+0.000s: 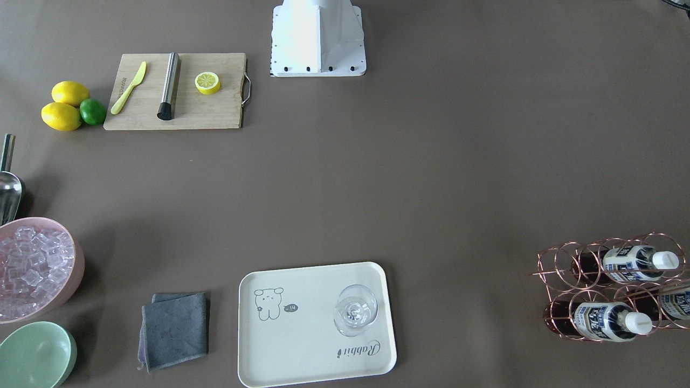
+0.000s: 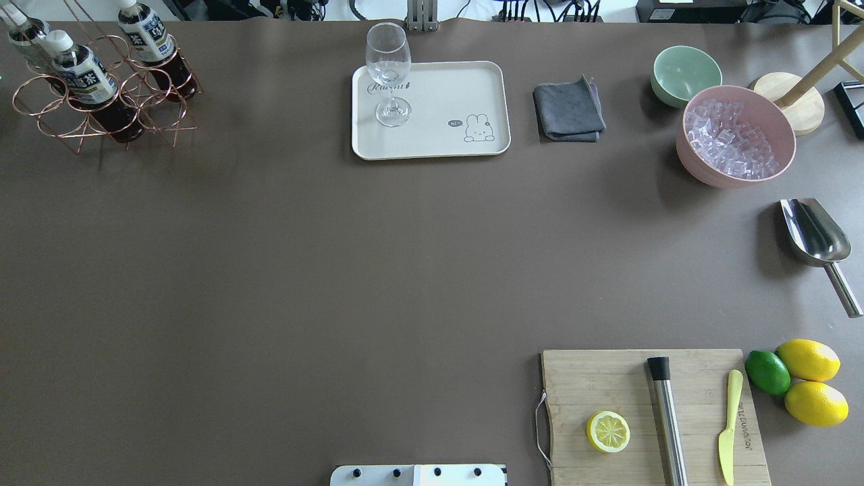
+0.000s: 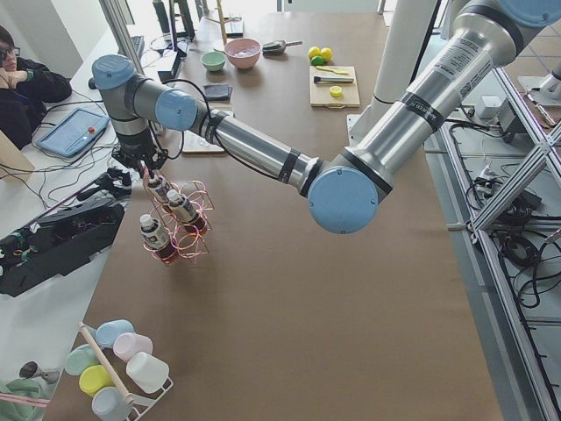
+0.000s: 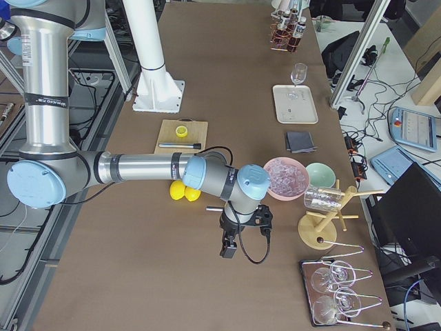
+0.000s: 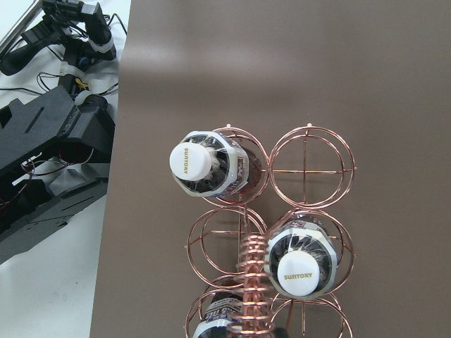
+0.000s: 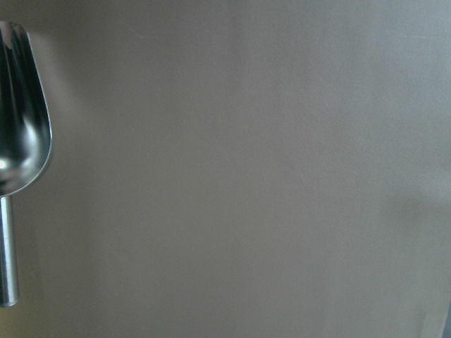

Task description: Take tea from basket to plate

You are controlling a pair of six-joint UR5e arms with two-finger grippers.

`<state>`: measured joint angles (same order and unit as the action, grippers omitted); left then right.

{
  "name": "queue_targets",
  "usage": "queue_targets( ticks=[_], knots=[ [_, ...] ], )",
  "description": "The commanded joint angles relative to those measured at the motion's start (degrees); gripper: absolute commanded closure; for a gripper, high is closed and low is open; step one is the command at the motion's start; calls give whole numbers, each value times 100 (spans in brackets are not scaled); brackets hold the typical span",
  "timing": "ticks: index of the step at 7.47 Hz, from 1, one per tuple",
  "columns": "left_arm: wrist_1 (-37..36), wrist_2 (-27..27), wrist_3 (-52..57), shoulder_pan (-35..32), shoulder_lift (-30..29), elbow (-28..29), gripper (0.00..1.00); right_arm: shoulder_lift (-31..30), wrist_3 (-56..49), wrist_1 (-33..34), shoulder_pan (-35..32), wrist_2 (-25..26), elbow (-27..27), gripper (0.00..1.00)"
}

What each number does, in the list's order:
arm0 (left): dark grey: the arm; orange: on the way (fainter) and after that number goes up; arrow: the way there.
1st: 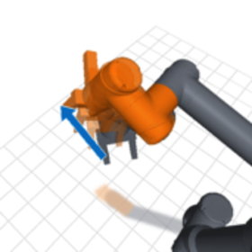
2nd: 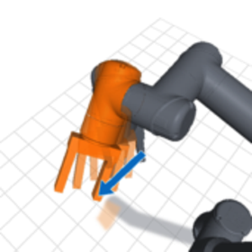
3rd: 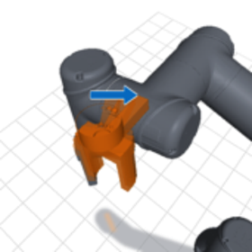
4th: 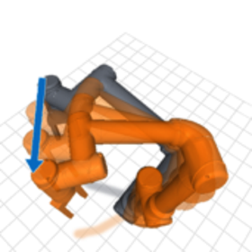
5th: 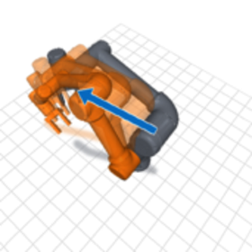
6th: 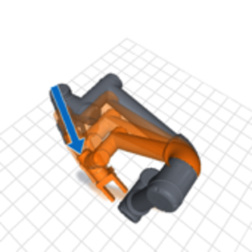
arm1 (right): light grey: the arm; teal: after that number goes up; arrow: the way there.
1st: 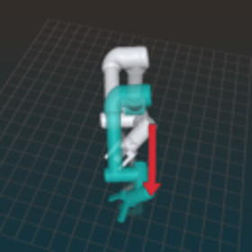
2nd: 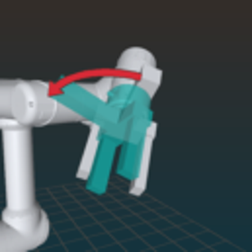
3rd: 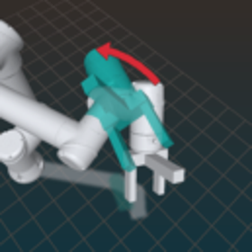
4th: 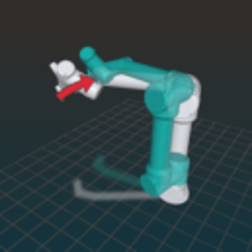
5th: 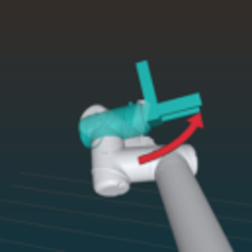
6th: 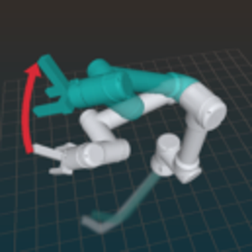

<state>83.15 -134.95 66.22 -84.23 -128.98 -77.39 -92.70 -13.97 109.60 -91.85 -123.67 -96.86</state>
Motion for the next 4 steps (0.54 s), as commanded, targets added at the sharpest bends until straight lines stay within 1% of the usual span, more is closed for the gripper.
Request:
queue_targets(
  ticks=[1,2,3,4],
  knots=[
    [-1216,-137,382,-242,57,-1027,100,-11,0,0,0,1,0,0],
    [-1692,-137,452,-225,92,-1703,100,-2,0,0,0,1,0,0],
    [-1801,-163,522,-199,232,-2188,100,-2,0,0,0,1,0,0],
    [-1950,-268,506,-199,242,-2384,100,-2,0,0,0,1,0,0]
  ],
)
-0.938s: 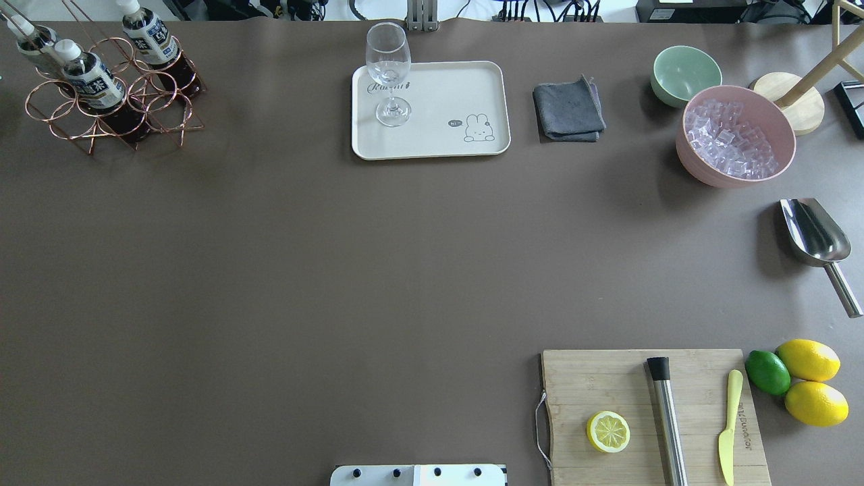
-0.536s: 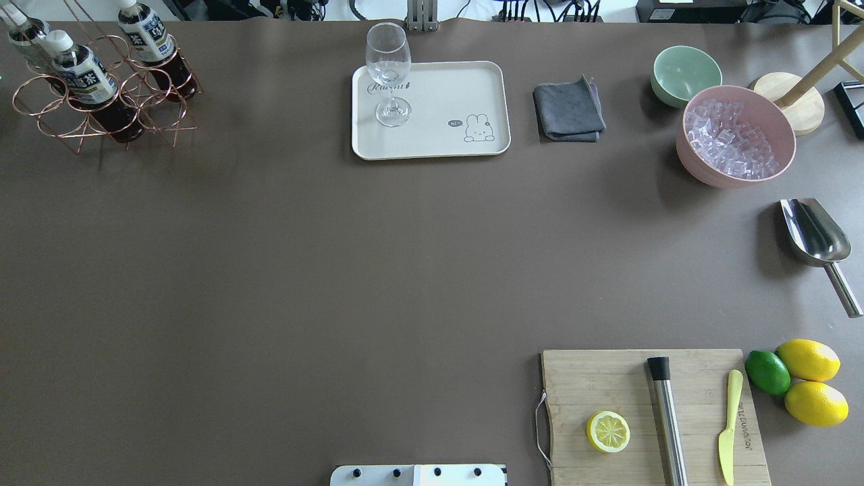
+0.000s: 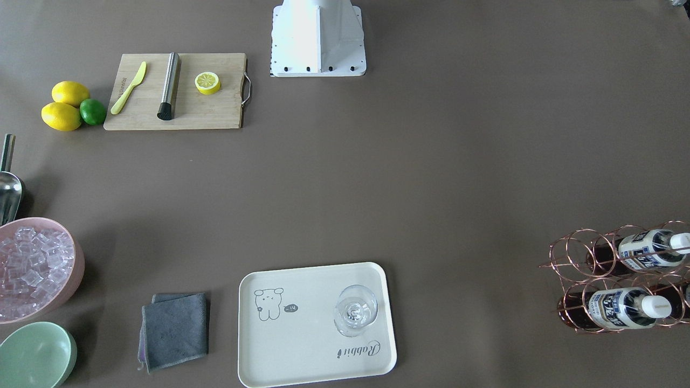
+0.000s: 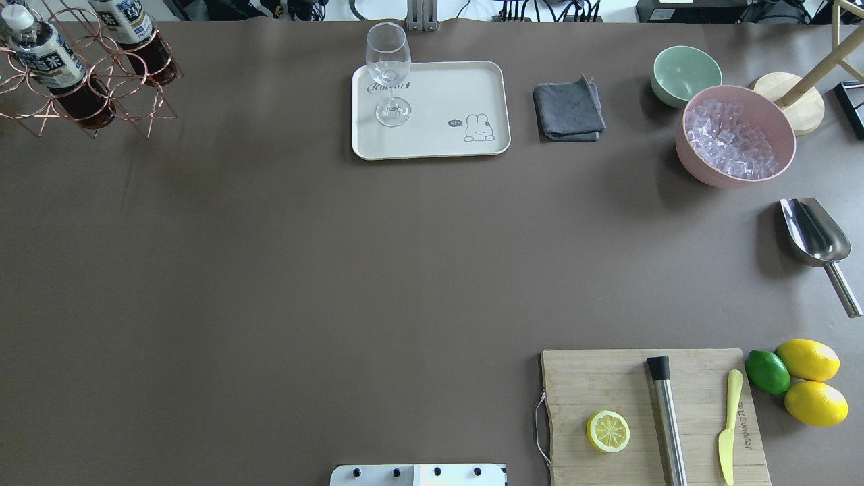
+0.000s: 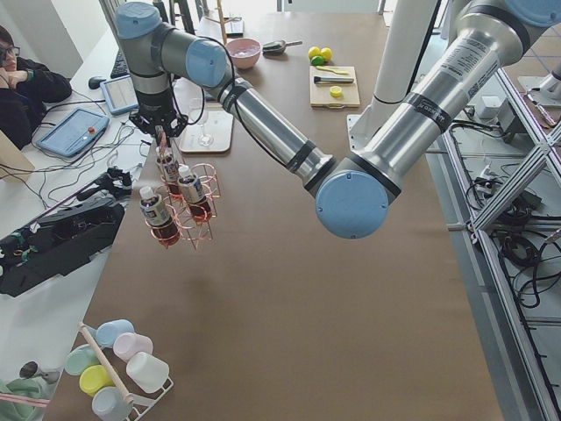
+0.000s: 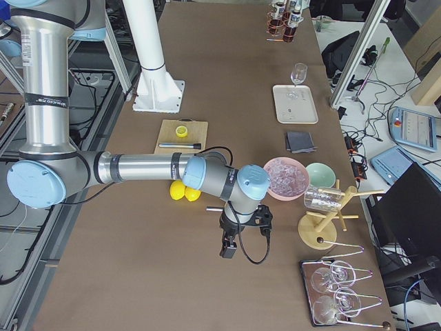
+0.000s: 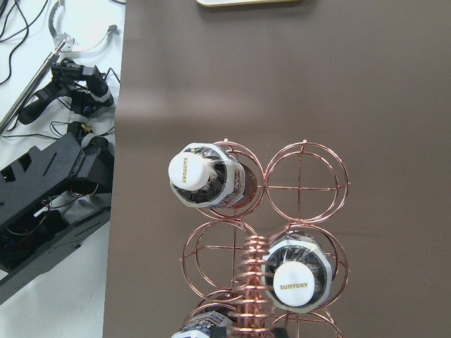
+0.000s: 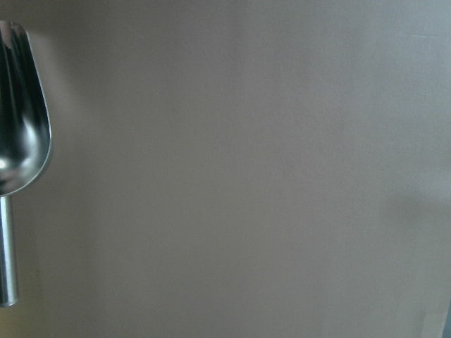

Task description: Take tea from basket to plate

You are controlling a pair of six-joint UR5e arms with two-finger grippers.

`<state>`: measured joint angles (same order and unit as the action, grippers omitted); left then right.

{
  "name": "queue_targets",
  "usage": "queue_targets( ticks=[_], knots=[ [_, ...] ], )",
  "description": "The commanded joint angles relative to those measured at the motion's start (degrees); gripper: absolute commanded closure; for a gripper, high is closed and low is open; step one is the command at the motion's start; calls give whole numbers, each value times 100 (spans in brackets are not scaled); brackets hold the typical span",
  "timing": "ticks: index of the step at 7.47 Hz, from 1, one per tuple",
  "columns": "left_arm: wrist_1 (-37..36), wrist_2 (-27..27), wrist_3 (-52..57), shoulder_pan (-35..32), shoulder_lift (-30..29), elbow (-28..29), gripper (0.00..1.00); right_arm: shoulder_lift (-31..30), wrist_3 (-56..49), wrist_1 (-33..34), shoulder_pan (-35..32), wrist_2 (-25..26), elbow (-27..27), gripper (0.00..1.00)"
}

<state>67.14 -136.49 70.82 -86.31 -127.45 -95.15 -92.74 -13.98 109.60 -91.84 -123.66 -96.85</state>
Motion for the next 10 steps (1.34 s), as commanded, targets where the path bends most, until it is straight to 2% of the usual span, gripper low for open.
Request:
queue_targets(
  ticks=[1,2,3,4,6,7,8,10],
  knots=[
    [-446,-167,37,-43,88,-758,100,-7,9,0,0,0,0,0],
    [-708,-177,19,-139,219,-1038,100,-7,9,0,0,0,9,0],
    [-1416,-290,2,-158,264,-1345,100,2,9,0,0,0,9,0],
    [-1701,-378,-190,-184,334,-1557,100,11,9,0,0,0,9,0],
    [-1608,-405,-569,-369,798,-1735,100,2,9,0,0,0,9,0],
    [-1573,-405,-578,-325,818,-1892,100,2,9,0,0,0,9,0],
    [-1590,-396,-613,-64,801,-2250,100,2,9,0,0,0,9,0],
    [-1573,-318,-1909,769,765,-3164,100,2,18,0,0,0,17,0]
  ],
)
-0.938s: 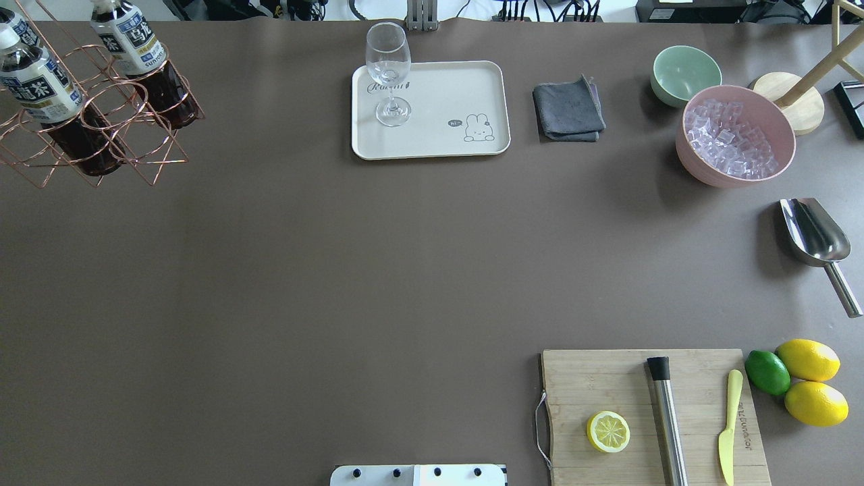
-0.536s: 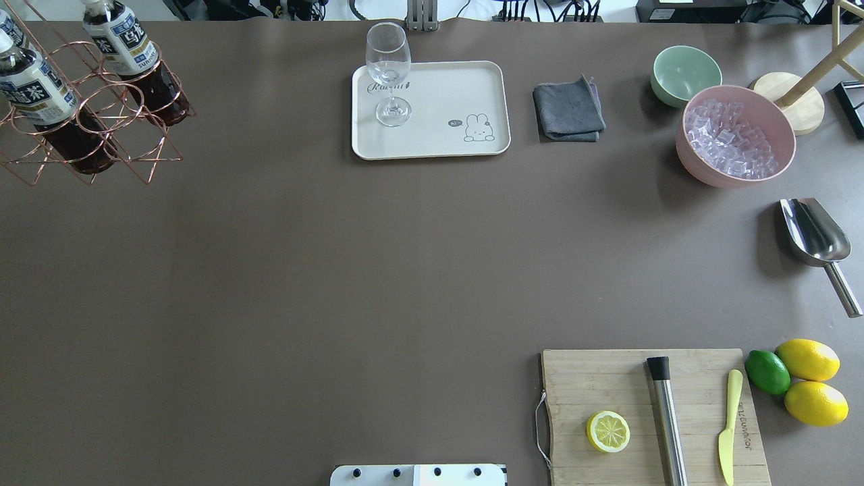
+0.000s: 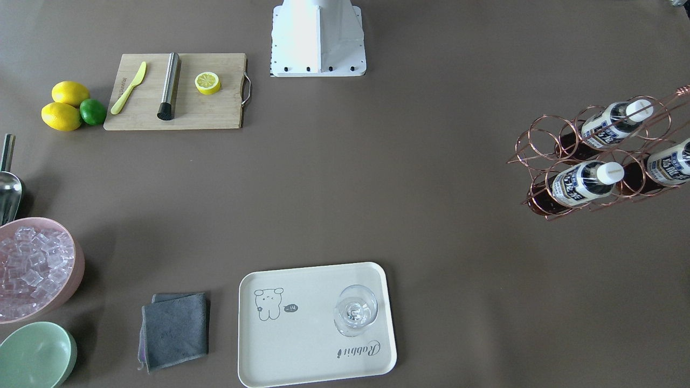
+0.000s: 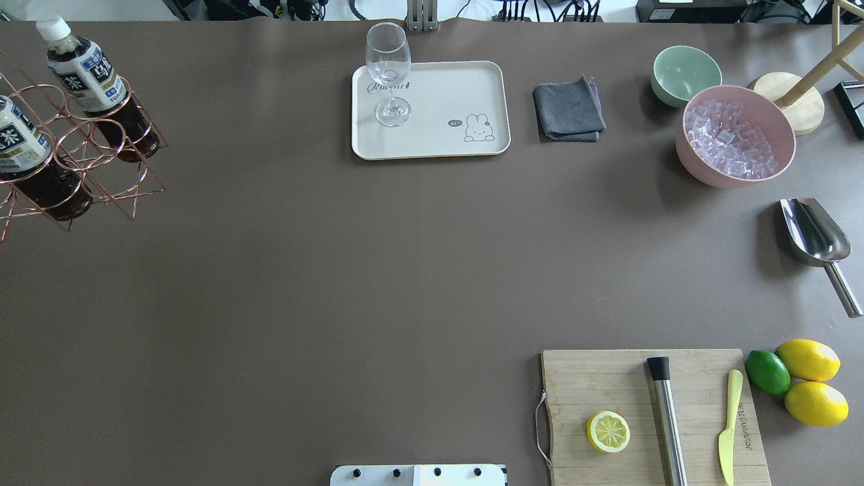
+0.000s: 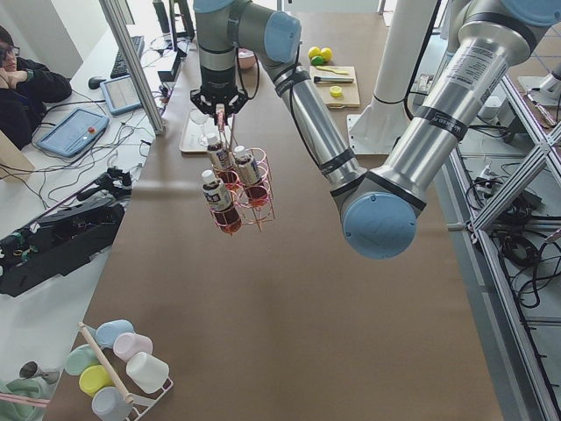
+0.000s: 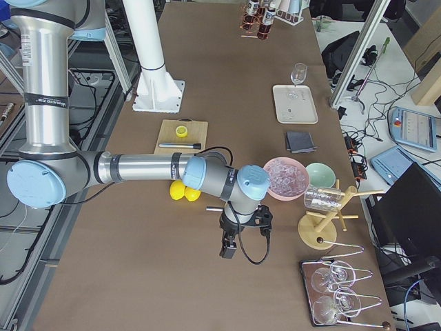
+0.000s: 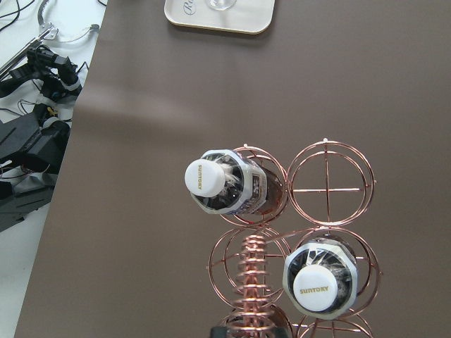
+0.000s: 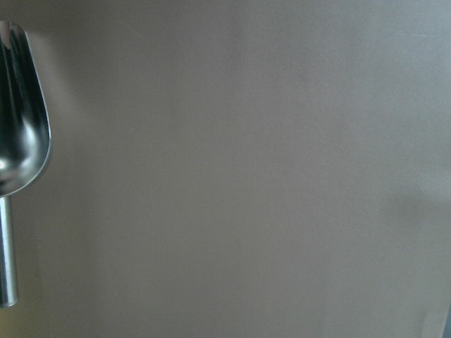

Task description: Take tea from basket to plate

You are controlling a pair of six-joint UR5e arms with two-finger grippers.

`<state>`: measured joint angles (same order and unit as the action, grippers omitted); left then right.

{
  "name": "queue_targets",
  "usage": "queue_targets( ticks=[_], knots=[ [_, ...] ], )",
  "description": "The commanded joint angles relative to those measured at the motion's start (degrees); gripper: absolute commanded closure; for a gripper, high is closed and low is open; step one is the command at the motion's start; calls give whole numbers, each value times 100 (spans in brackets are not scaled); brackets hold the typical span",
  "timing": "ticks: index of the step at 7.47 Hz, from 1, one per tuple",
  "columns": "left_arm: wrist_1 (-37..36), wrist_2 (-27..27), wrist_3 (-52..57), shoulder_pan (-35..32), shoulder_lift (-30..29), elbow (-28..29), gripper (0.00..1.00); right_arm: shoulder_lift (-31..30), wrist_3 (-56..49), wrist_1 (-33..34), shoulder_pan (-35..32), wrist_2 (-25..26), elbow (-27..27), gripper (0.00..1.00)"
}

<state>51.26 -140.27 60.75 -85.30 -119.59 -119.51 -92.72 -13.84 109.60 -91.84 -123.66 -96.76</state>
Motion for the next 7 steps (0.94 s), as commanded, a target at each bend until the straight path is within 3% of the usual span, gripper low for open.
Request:
queue_targets(
  ticks=[1,4,5,7],
  knots=[
    [16,61,-1125,1203,-194,-854,100,-1,5,0,0,0,8,0],
    [42,631,-2414,2575,-1107,-742,100,-1,13,0,0,0,8,0],
    [364,841,-3124,2980,-1563,-454,100,8,13,0,0,0,0,0],
    [1233,1158,-3752,3589,-1733,4,100,26,75,0,0,61,-18,0]
  ],
)
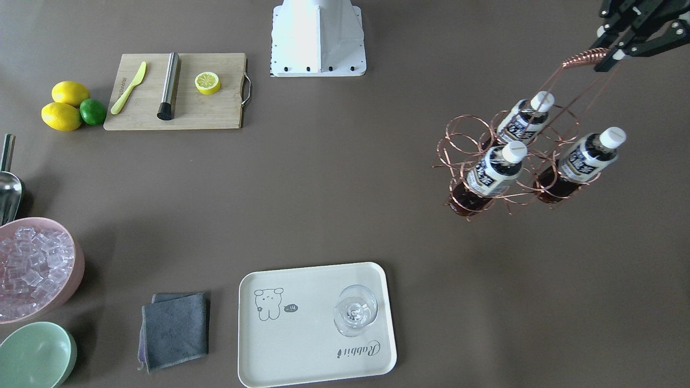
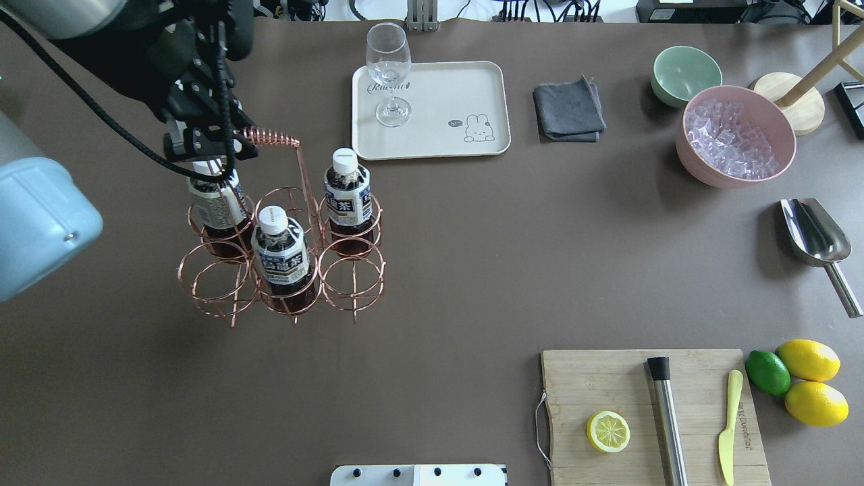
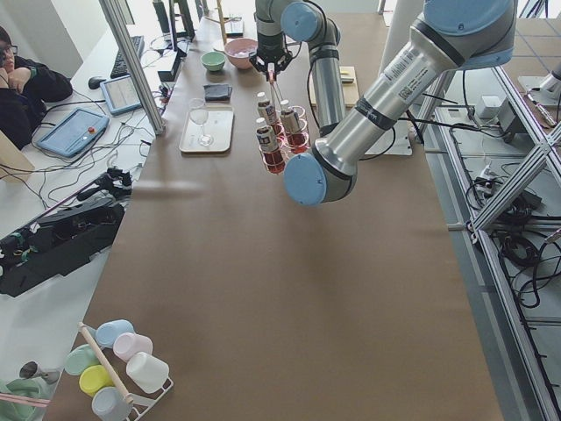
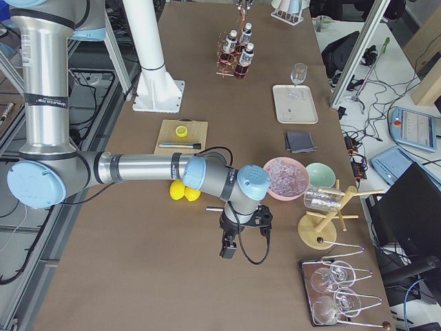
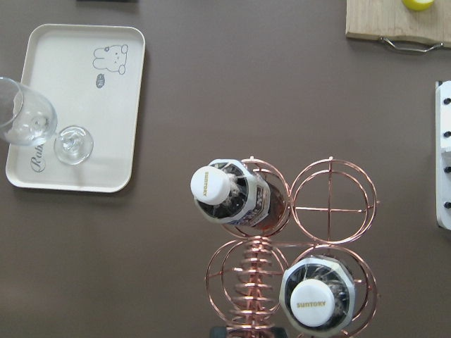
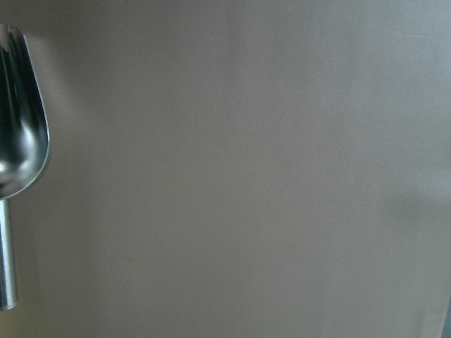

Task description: Take tea from basket to plate

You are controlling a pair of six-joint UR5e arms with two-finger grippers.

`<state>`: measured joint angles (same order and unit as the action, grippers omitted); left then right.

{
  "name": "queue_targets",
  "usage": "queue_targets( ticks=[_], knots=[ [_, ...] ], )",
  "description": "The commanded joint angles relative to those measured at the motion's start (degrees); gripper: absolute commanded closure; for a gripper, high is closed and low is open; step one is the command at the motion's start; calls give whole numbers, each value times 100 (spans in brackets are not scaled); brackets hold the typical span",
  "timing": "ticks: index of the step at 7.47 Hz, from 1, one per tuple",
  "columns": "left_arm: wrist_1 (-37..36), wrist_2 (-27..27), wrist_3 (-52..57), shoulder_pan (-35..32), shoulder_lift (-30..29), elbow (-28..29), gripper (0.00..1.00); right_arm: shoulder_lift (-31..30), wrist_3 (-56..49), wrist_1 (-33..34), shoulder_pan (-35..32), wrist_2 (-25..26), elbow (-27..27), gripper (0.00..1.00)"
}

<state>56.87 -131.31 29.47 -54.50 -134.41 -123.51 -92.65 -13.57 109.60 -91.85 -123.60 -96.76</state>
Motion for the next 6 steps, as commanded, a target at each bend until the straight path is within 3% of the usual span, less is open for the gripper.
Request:
queue_targets(
  ticks=[1,3,6],
  knots=[
    [807,264,-731,615,-391,607,100,28,108,9,0,72,-53,0],
    [808,578,-767,878,-900,1099,100,37,100,9,0,72,-27,0],
    [852,922,-1426,1440,-1272,1330,100,19,109,9,0,72,-19,0]
  ],
)
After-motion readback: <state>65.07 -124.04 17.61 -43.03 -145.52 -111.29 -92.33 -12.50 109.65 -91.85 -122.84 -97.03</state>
